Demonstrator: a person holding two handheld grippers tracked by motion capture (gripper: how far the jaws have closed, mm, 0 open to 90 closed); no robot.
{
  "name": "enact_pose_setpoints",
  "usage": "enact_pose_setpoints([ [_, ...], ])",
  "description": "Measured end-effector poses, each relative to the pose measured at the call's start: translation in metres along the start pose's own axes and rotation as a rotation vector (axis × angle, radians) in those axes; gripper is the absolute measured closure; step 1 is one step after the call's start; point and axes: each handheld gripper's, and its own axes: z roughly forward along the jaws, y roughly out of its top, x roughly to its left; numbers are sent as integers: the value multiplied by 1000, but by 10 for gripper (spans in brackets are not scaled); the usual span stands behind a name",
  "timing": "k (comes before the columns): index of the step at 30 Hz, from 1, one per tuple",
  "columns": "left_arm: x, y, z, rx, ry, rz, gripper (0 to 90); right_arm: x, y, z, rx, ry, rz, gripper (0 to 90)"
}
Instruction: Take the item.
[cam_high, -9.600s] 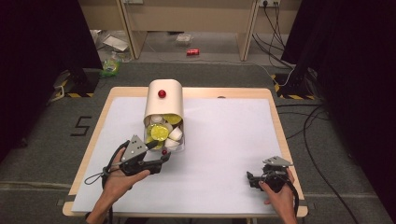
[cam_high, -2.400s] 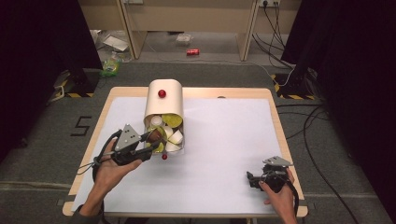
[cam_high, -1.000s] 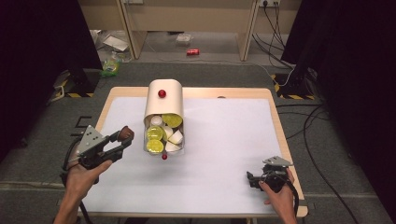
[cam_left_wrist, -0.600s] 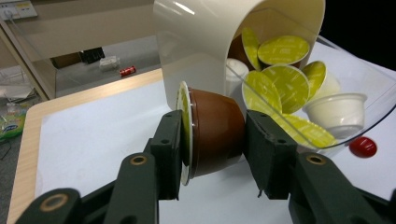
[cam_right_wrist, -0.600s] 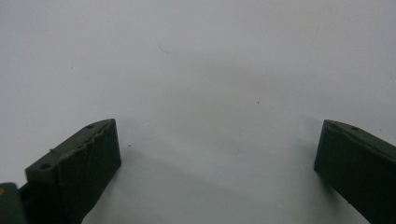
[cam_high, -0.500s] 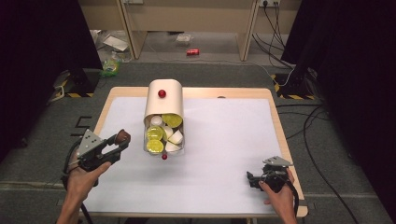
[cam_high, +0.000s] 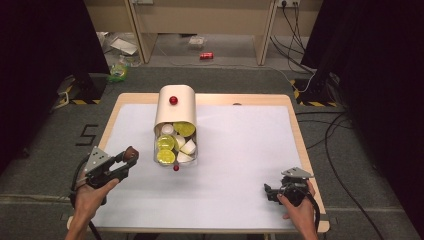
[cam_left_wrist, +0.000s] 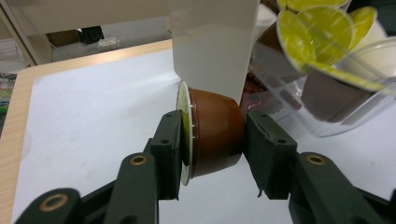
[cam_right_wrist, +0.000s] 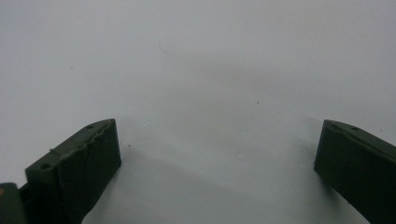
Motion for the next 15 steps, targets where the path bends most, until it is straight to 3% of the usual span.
enact_pose_setpoints([
  [15, 5, -16, 8, -23, 26, -31, 574, 0, 0, 0, -1, 1, -2, 6],
])
